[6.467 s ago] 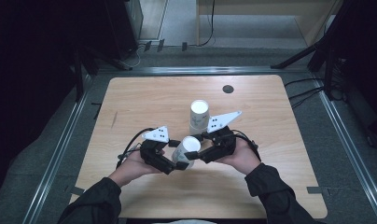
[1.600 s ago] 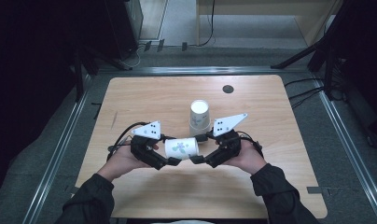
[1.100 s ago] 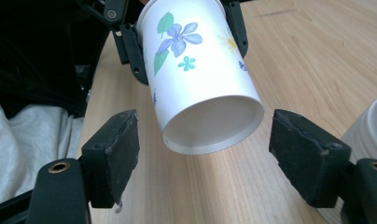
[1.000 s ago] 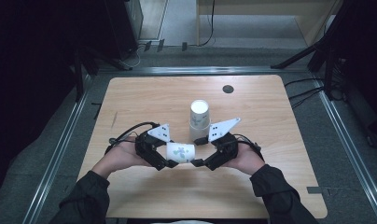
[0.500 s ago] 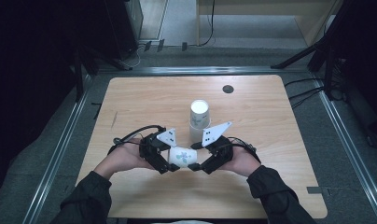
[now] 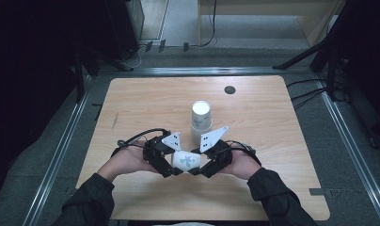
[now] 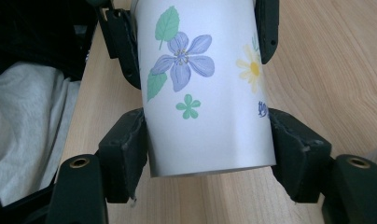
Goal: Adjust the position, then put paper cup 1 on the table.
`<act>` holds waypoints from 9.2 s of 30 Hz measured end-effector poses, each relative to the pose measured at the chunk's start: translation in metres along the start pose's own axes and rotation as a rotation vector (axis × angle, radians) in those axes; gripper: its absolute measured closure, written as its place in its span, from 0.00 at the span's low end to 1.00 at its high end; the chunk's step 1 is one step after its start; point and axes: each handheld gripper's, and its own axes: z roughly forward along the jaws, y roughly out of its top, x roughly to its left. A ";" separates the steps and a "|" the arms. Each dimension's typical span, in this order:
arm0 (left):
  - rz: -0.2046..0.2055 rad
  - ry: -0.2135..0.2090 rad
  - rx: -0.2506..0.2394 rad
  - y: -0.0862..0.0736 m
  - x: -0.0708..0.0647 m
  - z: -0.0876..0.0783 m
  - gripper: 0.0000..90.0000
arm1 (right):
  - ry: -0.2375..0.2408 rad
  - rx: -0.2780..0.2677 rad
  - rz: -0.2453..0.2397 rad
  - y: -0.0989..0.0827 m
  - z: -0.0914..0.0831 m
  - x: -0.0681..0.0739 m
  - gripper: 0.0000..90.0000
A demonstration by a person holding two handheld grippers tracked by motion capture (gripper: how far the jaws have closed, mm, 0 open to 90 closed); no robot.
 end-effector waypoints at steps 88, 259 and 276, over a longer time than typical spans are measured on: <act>-0.220 -0.089 -0.612 -0.028 0.011 -0.019 0.29 | 0.067 -0.192 0.127 -0.003 -0.030 -0.012 0.33; -0.602 0.280 0.013 -0.118 0.113 -0.079 0.13 | -0.162 0.005 0.201 -0.027 -0.033 -0.027 0.25; -0.551 0.269 -0.123 -0.096 0.094 -0.098 0.16 | -0.182 -0.036 0.222 -0.024 -0.049 -0.033 0.24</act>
